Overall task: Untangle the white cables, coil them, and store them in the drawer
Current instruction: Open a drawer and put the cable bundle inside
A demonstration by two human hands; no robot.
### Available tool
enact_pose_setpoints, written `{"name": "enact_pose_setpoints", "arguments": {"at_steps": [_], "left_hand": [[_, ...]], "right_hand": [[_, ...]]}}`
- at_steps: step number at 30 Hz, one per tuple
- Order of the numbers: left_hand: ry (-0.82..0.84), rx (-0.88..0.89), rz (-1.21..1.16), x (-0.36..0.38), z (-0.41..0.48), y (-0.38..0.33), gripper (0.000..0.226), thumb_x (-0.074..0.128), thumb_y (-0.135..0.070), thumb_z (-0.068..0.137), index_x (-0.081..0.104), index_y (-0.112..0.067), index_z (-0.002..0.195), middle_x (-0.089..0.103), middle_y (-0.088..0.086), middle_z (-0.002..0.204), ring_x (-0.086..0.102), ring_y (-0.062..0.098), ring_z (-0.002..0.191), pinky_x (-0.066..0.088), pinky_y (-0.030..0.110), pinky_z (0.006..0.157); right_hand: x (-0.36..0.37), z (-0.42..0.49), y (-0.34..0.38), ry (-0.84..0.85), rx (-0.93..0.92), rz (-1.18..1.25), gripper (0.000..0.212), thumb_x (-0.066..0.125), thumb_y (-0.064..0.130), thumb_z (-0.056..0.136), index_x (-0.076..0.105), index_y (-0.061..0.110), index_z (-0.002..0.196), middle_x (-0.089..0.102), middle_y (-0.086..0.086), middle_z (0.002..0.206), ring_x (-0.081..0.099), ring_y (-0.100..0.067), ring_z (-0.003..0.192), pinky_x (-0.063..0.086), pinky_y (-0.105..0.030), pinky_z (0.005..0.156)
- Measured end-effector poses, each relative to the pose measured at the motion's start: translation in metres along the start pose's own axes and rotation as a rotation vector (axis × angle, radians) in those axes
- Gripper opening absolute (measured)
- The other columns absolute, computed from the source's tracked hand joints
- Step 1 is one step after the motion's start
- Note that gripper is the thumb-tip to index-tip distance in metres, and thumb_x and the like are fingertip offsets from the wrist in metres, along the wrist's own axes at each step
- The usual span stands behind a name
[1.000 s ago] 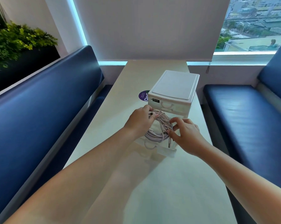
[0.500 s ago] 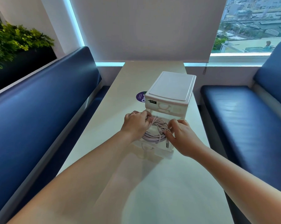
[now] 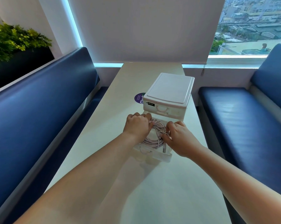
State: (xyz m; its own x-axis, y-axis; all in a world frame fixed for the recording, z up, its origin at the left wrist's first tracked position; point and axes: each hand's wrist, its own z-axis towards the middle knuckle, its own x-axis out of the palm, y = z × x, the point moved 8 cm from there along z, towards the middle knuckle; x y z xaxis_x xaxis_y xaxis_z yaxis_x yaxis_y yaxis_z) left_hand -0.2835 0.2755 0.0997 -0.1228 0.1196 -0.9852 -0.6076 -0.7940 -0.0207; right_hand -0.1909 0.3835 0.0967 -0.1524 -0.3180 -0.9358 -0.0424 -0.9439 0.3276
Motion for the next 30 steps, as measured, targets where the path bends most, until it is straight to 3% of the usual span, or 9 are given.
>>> {"name": "enact_pose_setpoints", "arguments": {"at_steps": [4, 7, 9, 12, 14, 16, 20, 24, 30], "left_hand": [[0.012, 0.044, -0.117, -0.008, -0.012, 0.006, 0.049, 0.032, -0.053, 0.101, 0.050, -0.028, 0.138, 0.046, -0.005, 0.147, 0.036, 0.021, 0.135, 0.020, 0.042, 0.111], [0.101, 0.139, -0.231, -0.011, -0.036, 0.015, 0.090, 0.023, -0.081, 0.083, 0.030, -0.025, 0.152, 0.024, -0.007, 0.160, 0.013, 0.014, 0.148, 0.005, 0.043, 0.120], [0.172, 0.202, -0.171, -0.008, -0.050, 0.019, 0.114, 0.025, -0.093, 0.067, 0.018, -0.022, 0.156, 0.011, -0.007, 0.163, 0.002, 0.009, 0.150, -0.003, 0.042, 0.121], [0.186, 0.273, 0.003, 0.000, -0.060, 0.021, 0.128, 0.034, -0.096, 0.059, 0.007, -0.019, 0.157, 0.000, -0.008, 0.164, -0.006, 0.009, 0.150, -0.009, 0.044, 0.121], [0.112, 0.306, 0.075, 0.002, -0.059, 0.019, 0.123, 0.039, -0.092, 0.064, 0.010, -0.016, 0.157, 0.004, -0.006, 0.164, -0.003, 0.012, 0.151, -0.010, 0.044, 0.120], [0.021, 0.330, 0.034, -0.001, -0.058, 0.016, 0.112, 0.054, -0.080, 0.072, 0.022, -0.013, 0.154, 0.019, 0.000, 0.162, 0.012, 0.016, 0.150, -0.004, 0.043, 0.121], [-0.097, 0.353, -0.081, -0.004, -0.057, 0.013, 0.104, 0.078, -0.064, 0.062, 0.047, -0.007, 0.143, 0.051, 0.008, 0.144, 0.051, 0.027, 0.129, 0.034, 0.041, 0.110], [-0.092, 0.326, -0.151, 0.000, -0.057, 0.014, 0.104, 0.082, -0.059, 0.060, 0.047, -0.006, 0.143, 0.054, 0.009, 0.141, 0.055, 0.030, 0.120, 0.045, 0.043, 0.102], [-0.070, 0.308, -0.109, -0.007, -0.055, 0.010, 0.106, 0.082, -0.060, 0.059, 0.044, -0.010, 0.144, 0.053, 0.004, 0.140, 0.053, 0.028, 0.119, 0.042, 0.041, 0.101]], "right_hand": [[-0.008, 0.002, -0.005, -0.006, -0.035, 0.022, 0.025, 0.047, 0.035, 0.096, 0.056, 0.013, 0.103, 0.052, -0.003, 0.104, 0.045, -0.023, 0.107, 0.037, -0.028, 0.089], [-0.019, -0.005, -0.003, -0.085, -0.136, 0.035, 0.038, 0.046, 0.038, 0.095, 0.053, 0.014, 0.123, 0.049, -0.002, 0.125, 0.046, -0.022, 0.116, 0.040, -0.031, 0.097], [-0.016, -0.011, 0.002, -0.054, -0.235, -0.025, 0.055, 0.033, 0.050, 0.095, 0.044, 0.020, 0.139, 0.042, 0.004, 0.143, 0.037, -0.018, 0.131, 0.034, -0.034, 0.109], [-0.003, -0.020, -0.002, 0.064, -0.260, -0.098, 0.069, 0.011, 0.065, 0.090, 0.034, 0.032, 0.146, 0.034, 0.015, 0.151, 0.022, -0.011, 0.142, 0.020, -0.032, 0.116], [0.001, -0.023, -0.006, 0.093, -0.258, -0.095, 0.074, 0.005, 0.072, 0.087, 0.030, 0.036, 0.147, 0.029, 0.018, 0.152, 0.015, -0.009, 0.145, 0.015, -0.033, 0.118], [0.003, -0.024, -0.004, 0.108, -0.262, -0.082, 0.076, 0.008, 0.074, 0.085, 0.029, 0.036, 0.147, 0.027, 0.018, 0.153, 0.011, -0.008, 0.145, 0.013, -0.034, 0.119], [0.000, -0.023, 0.000, 0.118, -0.231, -0.037, 0.080, 0.018, 0.076, 0.081, 0.029, 0.032, 0.147, 0.029, 0.015, 0.153, 0.014, -0.009, 0.145, 0.012, -0.033, 0.119], [0.000, -0.023, 0.005, 0.138, -0.241, 0.009, 0.076, 0.024, 0.072, 0.080, 0.035, 0.035, 0.145, 0.036, 0.015, 0.150, 0.020, -0.009, 0.142, 0.018, -0.036, 0.118], [0.003, -0.021, 0.010, 0.150, -0.240, -0.005, 0.072, 0.027, 0.068, 0.083, 0.037, 0.032, 0.145, 0.039, 0.014, 0.148, 0.023, -0.008, 0.140, 0.020, -0.033, 0.117]]}}
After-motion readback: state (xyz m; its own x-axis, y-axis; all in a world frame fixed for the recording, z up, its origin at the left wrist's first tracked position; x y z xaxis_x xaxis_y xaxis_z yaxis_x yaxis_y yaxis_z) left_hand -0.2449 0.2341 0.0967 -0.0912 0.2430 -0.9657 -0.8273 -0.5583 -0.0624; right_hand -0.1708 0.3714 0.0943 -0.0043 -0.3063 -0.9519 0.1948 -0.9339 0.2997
